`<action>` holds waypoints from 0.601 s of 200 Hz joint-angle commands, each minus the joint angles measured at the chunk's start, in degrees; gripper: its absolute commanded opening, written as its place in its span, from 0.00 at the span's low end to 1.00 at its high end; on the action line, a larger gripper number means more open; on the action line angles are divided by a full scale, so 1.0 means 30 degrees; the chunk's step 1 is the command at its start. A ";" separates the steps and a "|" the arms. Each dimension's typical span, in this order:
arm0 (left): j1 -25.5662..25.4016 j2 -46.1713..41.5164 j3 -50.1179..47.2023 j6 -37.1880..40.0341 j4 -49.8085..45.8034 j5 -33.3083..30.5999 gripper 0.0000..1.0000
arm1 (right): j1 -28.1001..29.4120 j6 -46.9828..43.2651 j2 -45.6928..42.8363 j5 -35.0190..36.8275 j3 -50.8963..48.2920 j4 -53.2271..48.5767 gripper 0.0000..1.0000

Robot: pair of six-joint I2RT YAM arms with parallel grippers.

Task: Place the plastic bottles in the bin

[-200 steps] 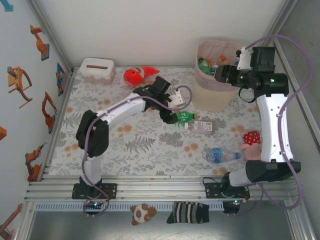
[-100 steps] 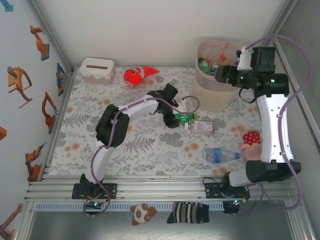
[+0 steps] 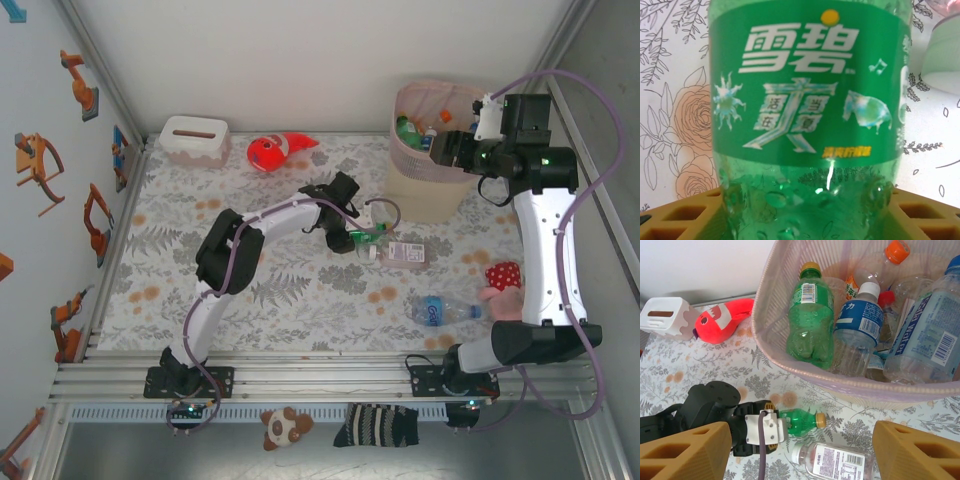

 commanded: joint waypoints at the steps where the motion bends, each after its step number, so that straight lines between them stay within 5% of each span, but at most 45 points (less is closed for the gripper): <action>1: 0.0031 -0.0723 -0.0775 -0.0596 -0.0159 -0.0758 0.49 | -0.0021 -0.0085 -0.0526 -0.0245 0.0024 0.0164 0.73; 42: 0.0551 -0.3047 -0.2809 -0.2688 0.1394 0.0503 0.47 | -0.0029 0.0229 -0.0816 -0.0781 -0.0640 0.0851 0.72; 120: 0.0896 -0.7870 -0.5749 -0.5622 0.3908 0.2898 0.44 | 0.0052 0.0936 -0.3848 -0.3807 -0.6015 0.7678 0.67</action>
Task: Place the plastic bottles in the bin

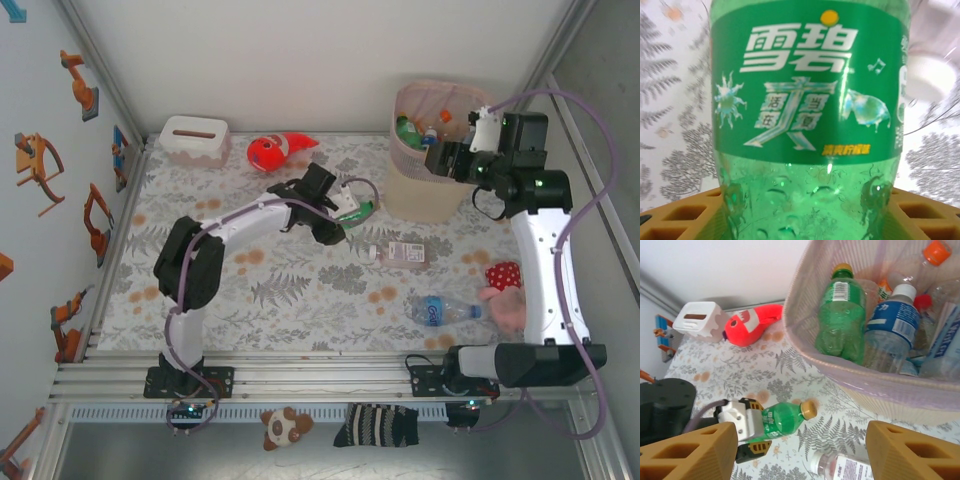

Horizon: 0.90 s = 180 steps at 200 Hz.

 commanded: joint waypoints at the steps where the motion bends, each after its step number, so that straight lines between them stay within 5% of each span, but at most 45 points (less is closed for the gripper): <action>1: 0.0040 -0.1642 -0.0527 -0.1494 0.1310 0.1820 0.44 | 0.0052 0.0418 -0.1146 -0.1475 -0.1216 0.3511 0.67; 109: 0.0200 -0.7884 -0.3117 -0.5678 0.6167 1.0519 0.41 | 0.2152 0.0894 -0.3415 -0.6755 -0.5831 1.1858 0.72; 180: 0.0215 -1.1281 -0.5427 -0.8338 1.0350 1.3608 0.40 | 0.4445 0.2539 -0.4472 -0.8366 -0.6748 1.7341 0.75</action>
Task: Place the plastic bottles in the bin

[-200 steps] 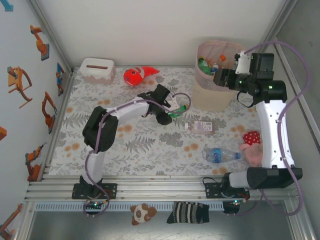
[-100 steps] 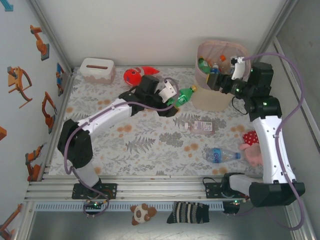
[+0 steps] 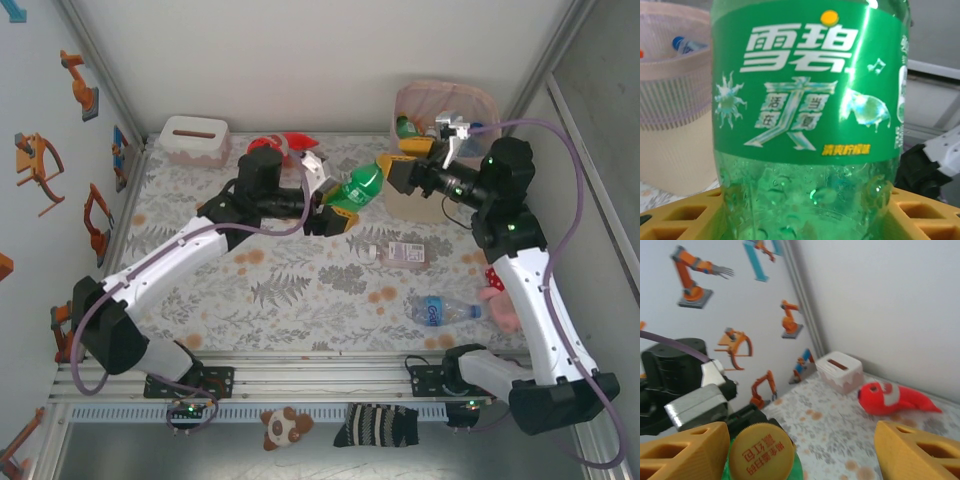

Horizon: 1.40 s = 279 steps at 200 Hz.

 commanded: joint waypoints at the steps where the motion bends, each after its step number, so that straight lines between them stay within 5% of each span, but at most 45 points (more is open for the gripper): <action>1: 0.0035 -0.1260 -0.0649 -0.1625 0.2920 0.2092 0.40 | 0.0700 0.0781 -0.0534 -0.1132 -0.0026 0.3158 0.75; 49: 0.0044 -0.1936 -0.1184 -0.3612 0.5960 0.3418 0.39 | 0.2289 0.1705 -0.0395 -0.2198 0.0756 0.4731 0.70; 101: -0.0043 -0.1812 -0.1198 -0.4190 0.6531 0.3683 0.39 | 0.3411 0.1555 -0.0168 -0.1980 0.1358 0.4711 0.55; 177: -0.0193 -0.1865 -0.1206 -0.4083 0.6179 0.3954 0.37 | 0.3834 0.0680 -0.0818 0.1570 0.1664 0.2548 0.56; 279: -0.0315 -0.1146 -0.0388 -0.3818 0.5679 0.4123 0.35 | 0.4354 0.0378 -0.0753 0.2109 0.2437 0.1601 0.50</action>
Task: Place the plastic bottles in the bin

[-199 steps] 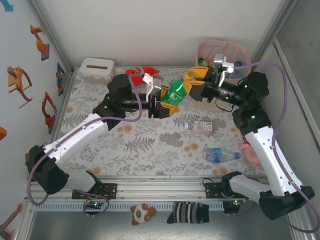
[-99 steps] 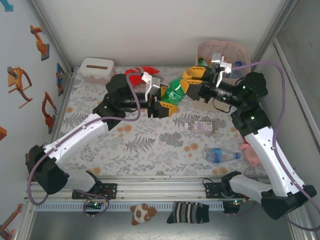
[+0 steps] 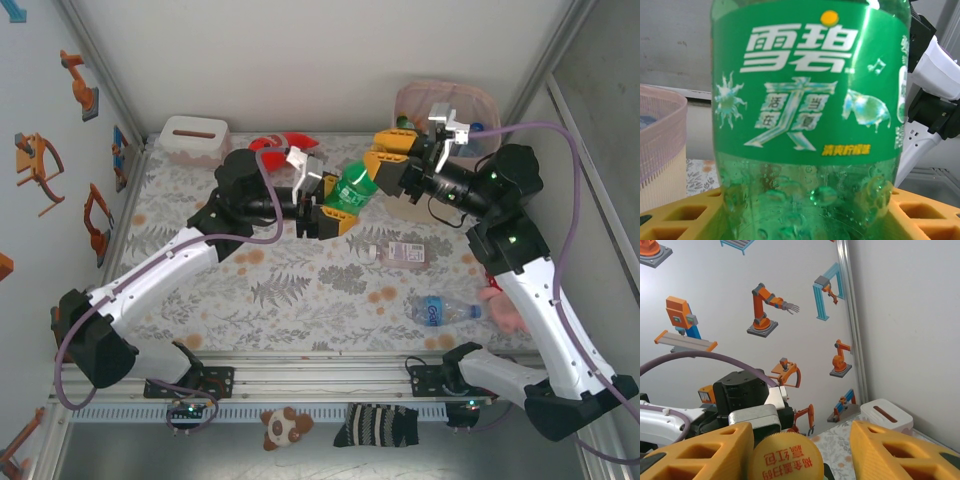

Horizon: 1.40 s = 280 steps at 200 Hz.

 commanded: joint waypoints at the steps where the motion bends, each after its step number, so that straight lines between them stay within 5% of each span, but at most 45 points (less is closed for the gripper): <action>1: -0.0064 0.0165 0.0706 0.0141 0.0165 0.0571 0.35 | 0.0220 -0.0480 -0.0180 0.0457 0.0660 -0.0188 0.50; 57: -0.0089 0.0036 0.0608 0.0130 0.0115 0.0366 0.39 | 0.0347 -0.0657 -0.0087 0.0959 0.0863 -0.0763 0.32; 107: 0.0164 -0.0482 0.0179 0.0087 0.0195 -0.0568 0.54 | 0.0369 -0.0798 0.0132 0.2285 0.1520 -0.1928 0.21; 124: 0.0287 -0.0532 0.0206 0.0028 0.0036 -0.0731 0.66 | 0.0359 -0.0985 0.0322 0.2722 0.1839 -0.2422 0.19; 142: 0.0405 -0.0842 -0.0032 0.0206 -0.0380 -0.1756 0.75 | 0.0351 -0.1498 0.0582 0.3841 0.2566 -0.3669 0.18; 194: 0.1313 -0.2174 -0.1594 0.0420 -0.1407 -0.4599 0.78 | 0.0099 -0.4041 0.2726 1.0208 0.6625 -0.9558 0.15; 238: 0.1506 -0.2346 -0.1899 0.0639 -0.1885 -0.5138 0.78 | -0.2188 -0.4847 0.5103 1.3199 0.9374 -1.1448 0.12; 280: 0.1714 -0.2082 -0.1652 0.0786 -0.2123 -0.5112 0.77 | -0.5850 -0.4362 0.7706 1.2823 1.1453 -1.1633 0.10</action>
